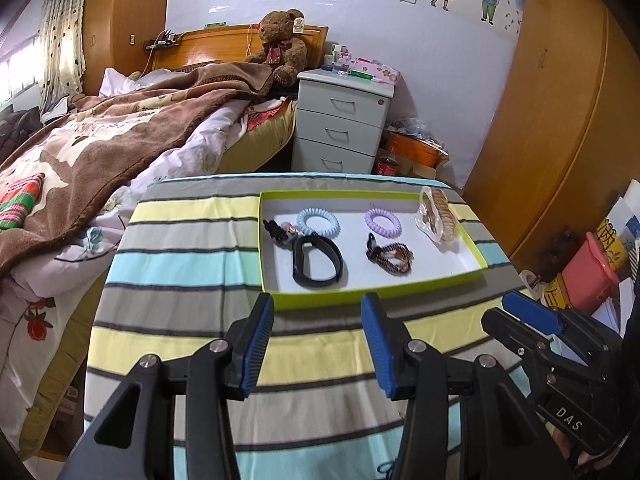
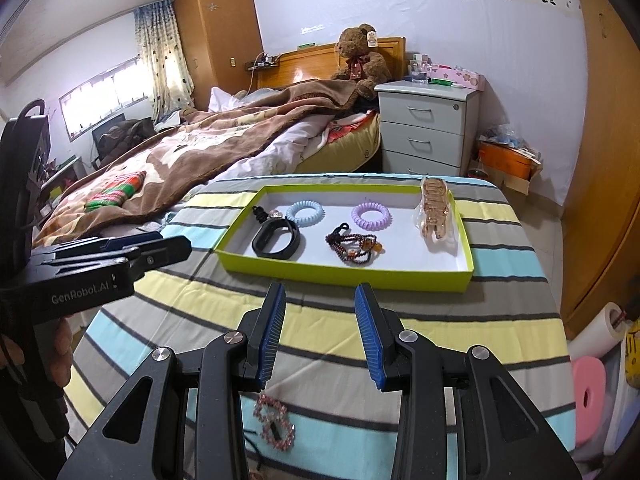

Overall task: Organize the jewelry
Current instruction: 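Withdraw both tools from the box toward the remaining jewelry, then grasp the pink rhinestone hair clip with the right tool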

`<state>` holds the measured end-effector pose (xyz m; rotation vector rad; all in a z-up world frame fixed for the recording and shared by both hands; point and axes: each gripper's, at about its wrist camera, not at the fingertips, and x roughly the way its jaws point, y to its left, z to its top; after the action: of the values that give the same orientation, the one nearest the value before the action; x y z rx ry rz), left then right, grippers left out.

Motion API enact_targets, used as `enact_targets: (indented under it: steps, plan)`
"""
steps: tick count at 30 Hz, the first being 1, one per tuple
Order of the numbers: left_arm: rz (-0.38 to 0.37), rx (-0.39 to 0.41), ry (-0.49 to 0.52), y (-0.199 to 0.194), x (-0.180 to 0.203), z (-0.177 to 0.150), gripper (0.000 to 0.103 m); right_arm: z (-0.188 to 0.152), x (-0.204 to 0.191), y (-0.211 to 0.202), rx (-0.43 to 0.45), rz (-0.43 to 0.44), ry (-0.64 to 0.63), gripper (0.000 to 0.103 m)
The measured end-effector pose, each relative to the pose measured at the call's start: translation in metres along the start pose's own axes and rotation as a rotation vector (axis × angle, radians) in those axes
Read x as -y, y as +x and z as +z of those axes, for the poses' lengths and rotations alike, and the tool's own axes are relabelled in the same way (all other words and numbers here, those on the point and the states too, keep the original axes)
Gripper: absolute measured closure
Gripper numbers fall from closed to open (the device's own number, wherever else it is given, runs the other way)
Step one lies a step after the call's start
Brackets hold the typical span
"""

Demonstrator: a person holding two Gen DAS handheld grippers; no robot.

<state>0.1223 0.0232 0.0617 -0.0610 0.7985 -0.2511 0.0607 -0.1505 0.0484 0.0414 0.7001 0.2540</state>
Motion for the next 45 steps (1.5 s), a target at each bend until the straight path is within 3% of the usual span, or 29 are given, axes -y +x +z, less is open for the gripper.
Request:
enact_targets:
  steps: [11,25,45]
  plan:
    - [-0.022,-0.001,-0.027,-0.018,-0.005,-0.039,0.055,-0.034,-0.001,-0.010,-0.035,0.042,-0.009,0.066]
    - [-0.031,-0.031,-0.061,-0.026,-0.016,-0.080,0.055,-0.075,-0.027,0.023,-0.196,0.107,-0.097,0.066]
    - [-0.030,-0.054,-0.090,-0.028,-0.027,-0.095,0.055,-0.078,-0.032,0.036,-0.235,0.081,-0.125,0.065]
